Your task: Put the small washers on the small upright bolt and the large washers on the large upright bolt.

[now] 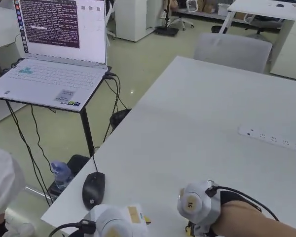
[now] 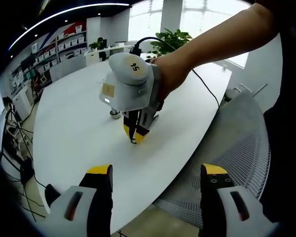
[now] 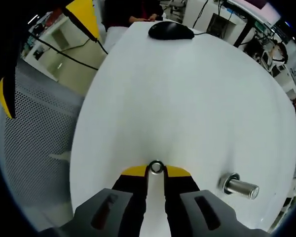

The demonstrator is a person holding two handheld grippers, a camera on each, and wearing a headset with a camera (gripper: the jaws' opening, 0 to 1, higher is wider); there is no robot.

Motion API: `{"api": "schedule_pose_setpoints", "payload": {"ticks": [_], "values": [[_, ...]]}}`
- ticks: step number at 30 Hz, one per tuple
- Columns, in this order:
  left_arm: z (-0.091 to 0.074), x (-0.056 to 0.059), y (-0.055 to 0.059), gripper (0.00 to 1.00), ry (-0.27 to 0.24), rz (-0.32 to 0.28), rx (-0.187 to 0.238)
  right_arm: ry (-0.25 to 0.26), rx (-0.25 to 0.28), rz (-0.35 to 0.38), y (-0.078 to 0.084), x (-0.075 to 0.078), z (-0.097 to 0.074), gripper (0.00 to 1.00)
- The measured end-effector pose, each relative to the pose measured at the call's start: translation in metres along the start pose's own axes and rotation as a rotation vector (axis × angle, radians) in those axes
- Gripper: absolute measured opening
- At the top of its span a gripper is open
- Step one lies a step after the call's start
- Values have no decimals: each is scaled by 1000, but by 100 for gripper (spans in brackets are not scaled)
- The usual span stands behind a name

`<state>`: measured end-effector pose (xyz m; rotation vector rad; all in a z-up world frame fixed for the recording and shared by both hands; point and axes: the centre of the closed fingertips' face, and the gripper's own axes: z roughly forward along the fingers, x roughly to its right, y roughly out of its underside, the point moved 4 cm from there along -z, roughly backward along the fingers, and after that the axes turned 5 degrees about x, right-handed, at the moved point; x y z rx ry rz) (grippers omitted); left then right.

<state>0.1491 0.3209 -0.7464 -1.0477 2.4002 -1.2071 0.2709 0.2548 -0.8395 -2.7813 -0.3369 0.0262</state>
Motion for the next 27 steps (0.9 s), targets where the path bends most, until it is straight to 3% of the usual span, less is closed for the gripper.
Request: {"api": "schedule_pose_setpoints", "payload": {"ticks": [8, 15, 20, 27], "values": [[2, -7, -8, 71, 8, 12, 15, 20, 37, 91, 11, 0, -22, 13], [4, -8, -12, 71, 12, 16, 29, 44, 53, 157, 32, -4, -65, 13], [7, -9, -13, 72, 6, 14, 44, 92, 78, 262, 63, 7, -114, 13], [13, -7, -12, 73, 8, 12, 44, 154, 80, 335, 103, 31, -149, 13]]}}
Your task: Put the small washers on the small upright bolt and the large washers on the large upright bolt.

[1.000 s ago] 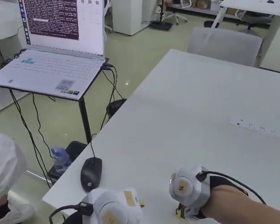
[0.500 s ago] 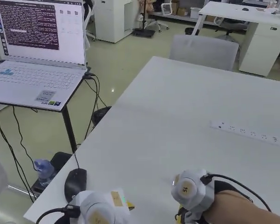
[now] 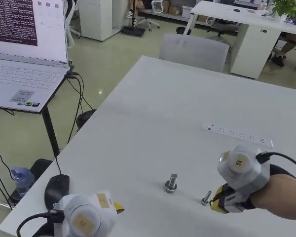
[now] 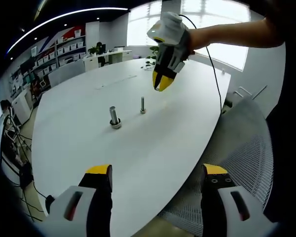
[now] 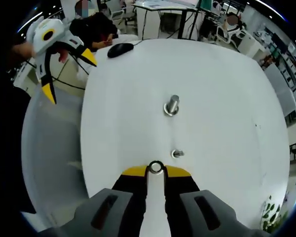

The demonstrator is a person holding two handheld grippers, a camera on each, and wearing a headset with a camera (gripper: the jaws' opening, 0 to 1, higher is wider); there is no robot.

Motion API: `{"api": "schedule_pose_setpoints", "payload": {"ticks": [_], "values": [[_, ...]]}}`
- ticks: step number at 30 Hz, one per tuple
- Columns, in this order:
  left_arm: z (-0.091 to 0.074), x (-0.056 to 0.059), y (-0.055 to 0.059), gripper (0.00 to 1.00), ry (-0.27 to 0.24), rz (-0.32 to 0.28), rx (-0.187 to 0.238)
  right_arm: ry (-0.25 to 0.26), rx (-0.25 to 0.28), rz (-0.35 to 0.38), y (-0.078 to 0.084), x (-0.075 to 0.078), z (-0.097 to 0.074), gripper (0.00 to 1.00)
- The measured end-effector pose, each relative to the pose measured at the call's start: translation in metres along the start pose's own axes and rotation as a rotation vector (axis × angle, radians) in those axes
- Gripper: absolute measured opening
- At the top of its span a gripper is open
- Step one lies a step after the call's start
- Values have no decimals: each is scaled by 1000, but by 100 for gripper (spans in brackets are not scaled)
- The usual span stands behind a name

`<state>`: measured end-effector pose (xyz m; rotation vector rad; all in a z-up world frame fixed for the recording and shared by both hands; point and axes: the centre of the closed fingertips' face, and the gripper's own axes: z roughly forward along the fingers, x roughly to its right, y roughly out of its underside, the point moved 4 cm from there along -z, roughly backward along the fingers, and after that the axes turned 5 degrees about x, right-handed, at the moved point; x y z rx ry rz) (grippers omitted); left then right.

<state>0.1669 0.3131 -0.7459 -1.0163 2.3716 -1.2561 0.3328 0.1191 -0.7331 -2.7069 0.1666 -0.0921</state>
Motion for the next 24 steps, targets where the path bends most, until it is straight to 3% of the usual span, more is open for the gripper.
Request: {"api": "schedule_pose_setpoints", "payload": {"ticks": [6, 24], "values": [[2, -1, 0, 72, -8, -4, -7, 12, -3, 4, 1, 14, 3, 13], [3, -6, 7, 72, -21, -21, -33, -5, -55, -11, -5, 39, 47, 13]]}}
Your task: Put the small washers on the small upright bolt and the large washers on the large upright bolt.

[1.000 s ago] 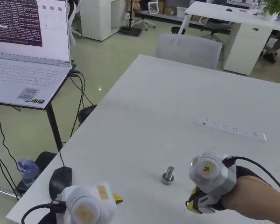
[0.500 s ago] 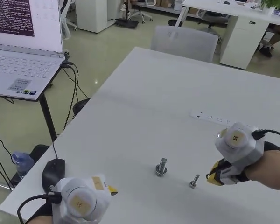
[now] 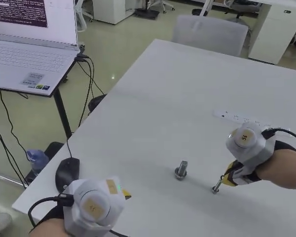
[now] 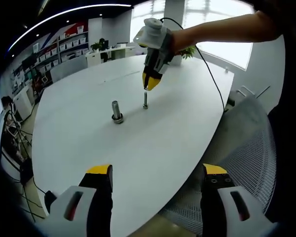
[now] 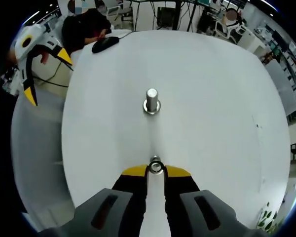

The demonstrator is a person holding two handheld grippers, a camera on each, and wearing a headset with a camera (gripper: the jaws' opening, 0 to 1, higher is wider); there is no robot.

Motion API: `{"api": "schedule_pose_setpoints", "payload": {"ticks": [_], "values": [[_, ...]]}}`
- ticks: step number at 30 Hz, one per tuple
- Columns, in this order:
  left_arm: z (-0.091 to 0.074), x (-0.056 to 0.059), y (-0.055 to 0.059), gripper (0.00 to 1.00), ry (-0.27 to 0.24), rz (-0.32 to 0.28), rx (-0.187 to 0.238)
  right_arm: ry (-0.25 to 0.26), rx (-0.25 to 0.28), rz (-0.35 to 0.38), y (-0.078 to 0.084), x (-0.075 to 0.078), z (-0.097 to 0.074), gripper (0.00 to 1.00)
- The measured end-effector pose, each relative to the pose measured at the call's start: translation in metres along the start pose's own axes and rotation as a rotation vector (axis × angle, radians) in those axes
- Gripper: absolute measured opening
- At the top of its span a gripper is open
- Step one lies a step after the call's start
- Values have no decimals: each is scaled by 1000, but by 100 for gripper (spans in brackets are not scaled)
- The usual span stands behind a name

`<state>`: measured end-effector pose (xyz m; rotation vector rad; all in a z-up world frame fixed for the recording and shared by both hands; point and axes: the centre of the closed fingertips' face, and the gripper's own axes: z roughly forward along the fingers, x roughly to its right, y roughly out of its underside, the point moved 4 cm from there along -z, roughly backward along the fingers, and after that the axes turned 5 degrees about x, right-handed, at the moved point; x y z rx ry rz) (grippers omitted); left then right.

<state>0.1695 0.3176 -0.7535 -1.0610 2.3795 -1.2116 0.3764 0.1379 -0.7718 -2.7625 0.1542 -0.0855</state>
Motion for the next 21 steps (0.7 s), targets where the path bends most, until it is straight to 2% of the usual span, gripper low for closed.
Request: {"api": "schedule_pose_setpoints", "payload": {"ticks": [6, 12, 21], "values": [[0, -1, 5, 72, -2, -9, -7, -8, -14, 3, 3, 4, 8, 13], [1, -2, 9, 71, 0, -15, -14, -15, -27, -3, 5, 3, 12, 14], [0, -2, 13, 71, -1, -21, -22, -22, -50, -25, 8, 1, 27, 14]]}}
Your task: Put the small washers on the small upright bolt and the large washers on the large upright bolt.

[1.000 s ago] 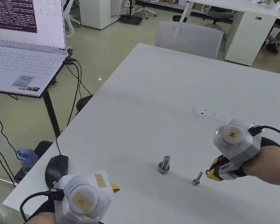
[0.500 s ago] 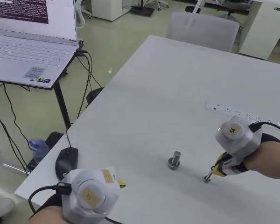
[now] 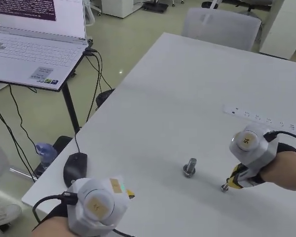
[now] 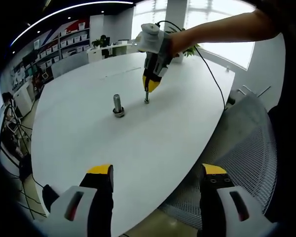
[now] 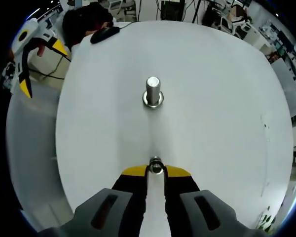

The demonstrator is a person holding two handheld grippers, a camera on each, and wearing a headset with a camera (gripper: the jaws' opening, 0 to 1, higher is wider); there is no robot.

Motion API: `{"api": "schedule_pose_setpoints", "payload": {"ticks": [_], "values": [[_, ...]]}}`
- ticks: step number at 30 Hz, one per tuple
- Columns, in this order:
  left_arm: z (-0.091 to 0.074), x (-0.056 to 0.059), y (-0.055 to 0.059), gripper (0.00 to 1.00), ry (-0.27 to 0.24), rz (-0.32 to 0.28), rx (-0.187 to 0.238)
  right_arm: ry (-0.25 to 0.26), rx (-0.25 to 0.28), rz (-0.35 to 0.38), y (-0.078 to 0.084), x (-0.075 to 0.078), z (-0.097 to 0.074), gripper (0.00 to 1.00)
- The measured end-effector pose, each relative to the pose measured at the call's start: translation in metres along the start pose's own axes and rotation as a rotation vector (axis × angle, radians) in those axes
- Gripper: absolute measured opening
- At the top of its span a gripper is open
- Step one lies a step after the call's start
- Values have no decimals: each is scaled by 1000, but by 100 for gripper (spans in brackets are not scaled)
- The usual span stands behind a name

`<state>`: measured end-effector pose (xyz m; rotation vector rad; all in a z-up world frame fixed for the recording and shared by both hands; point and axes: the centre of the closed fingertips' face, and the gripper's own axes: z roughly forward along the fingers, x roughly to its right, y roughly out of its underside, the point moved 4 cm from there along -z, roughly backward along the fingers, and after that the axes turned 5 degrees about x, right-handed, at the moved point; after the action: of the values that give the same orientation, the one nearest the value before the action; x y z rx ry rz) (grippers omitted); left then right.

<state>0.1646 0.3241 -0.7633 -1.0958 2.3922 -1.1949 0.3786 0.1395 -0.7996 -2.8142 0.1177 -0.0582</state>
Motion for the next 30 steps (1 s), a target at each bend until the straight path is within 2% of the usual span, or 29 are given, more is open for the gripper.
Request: {"api": "schedule_pose_setpoints", "payload": {"ticks": [8, 14, 26, 30], "values": [[-4, 5, 9, 70, 2, -7, -21, -5, -25, -4, 7, -2, 19, 14], [-7, 6, 14, 70, -2, -22, -32, -3, -22, 5, 10, -2, 27, 14], [-9, 7, 17, 69, -1, -33, -32, 6, -32, -8, 10, -2, 27, 16], [-10, 7, 14, 70, 3, -25, -27, 22, -6, 9, 6, -1, 22, 21]]}}
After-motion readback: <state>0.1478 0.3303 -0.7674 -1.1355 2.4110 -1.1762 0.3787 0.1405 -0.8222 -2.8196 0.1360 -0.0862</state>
